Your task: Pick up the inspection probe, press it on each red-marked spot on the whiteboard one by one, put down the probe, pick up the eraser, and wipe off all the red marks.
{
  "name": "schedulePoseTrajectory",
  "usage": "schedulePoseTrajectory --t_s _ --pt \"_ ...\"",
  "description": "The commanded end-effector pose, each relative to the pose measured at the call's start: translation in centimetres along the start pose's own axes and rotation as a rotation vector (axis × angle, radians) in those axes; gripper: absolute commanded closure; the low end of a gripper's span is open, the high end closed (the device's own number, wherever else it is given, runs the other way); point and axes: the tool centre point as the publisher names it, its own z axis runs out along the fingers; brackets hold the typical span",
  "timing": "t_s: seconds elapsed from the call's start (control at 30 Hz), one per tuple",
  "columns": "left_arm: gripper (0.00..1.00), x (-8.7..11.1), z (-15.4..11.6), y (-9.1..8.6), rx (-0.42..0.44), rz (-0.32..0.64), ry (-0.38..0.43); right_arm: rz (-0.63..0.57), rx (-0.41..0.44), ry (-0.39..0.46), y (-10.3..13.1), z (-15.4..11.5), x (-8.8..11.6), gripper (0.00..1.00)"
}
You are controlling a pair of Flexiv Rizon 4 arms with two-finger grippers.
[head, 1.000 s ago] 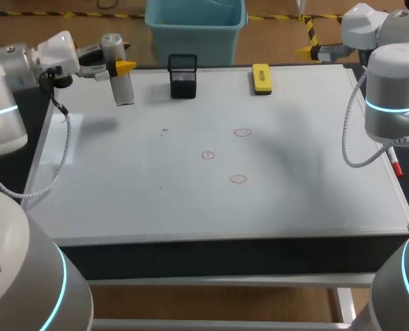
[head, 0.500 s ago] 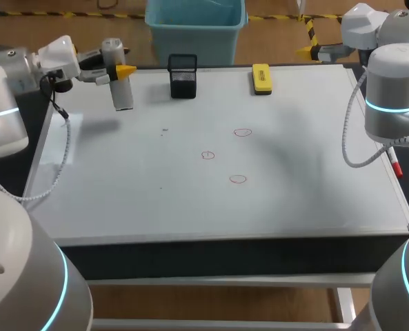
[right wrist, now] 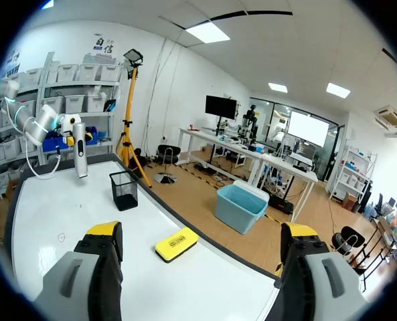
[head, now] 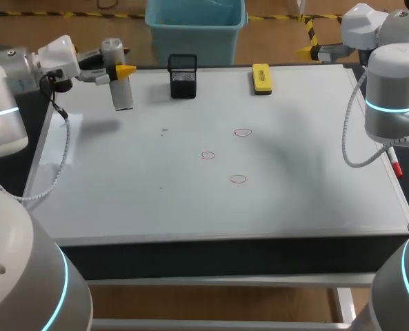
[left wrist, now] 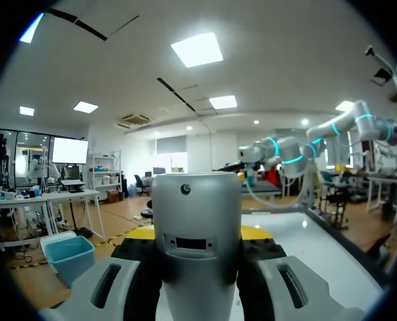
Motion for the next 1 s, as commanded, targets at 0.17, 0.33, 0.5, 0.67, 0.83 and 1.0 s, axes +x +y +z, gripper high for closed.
schedulePoseTrajectory --t_s 0.17,0.33,0.5,0.67,0.83,1.0 --pt "1.00 0.0 0.0 -0.1 0.001 0.001 -0.002 -0.015 0.059 0.061 -0.7 0.8 -0.2 0.00" --pt "1.00 0.0 0.0 -0.1 0.001 0.001 -0.002 -0.042 0.198 0.190 -3.2 3.8 0.6 0.00" --pt "1.00 0.0 0.0 -0.1 0.001 0.001 -0.002 -0.121 0.306 0.317 -4.3 6.1 1.7 0.00" --pt "1.00 0.0 0.0 -0.1 0.001 0.001 -0.002 -0.240 0.422 0.452 -5.2 7.8 3.0 0.00" --pt "1.00 0.0 0.0 -0.1 0.001 0.001 -0.002 -0.387 0.526 0.548 -6.1 8.8 4.2 0.00" --pt "1.00 0.0 0.0 -0.1 0.001 0.001 -0.002 -0.583 0.614 0.634 -7.1 9.6 5.3 0.00"
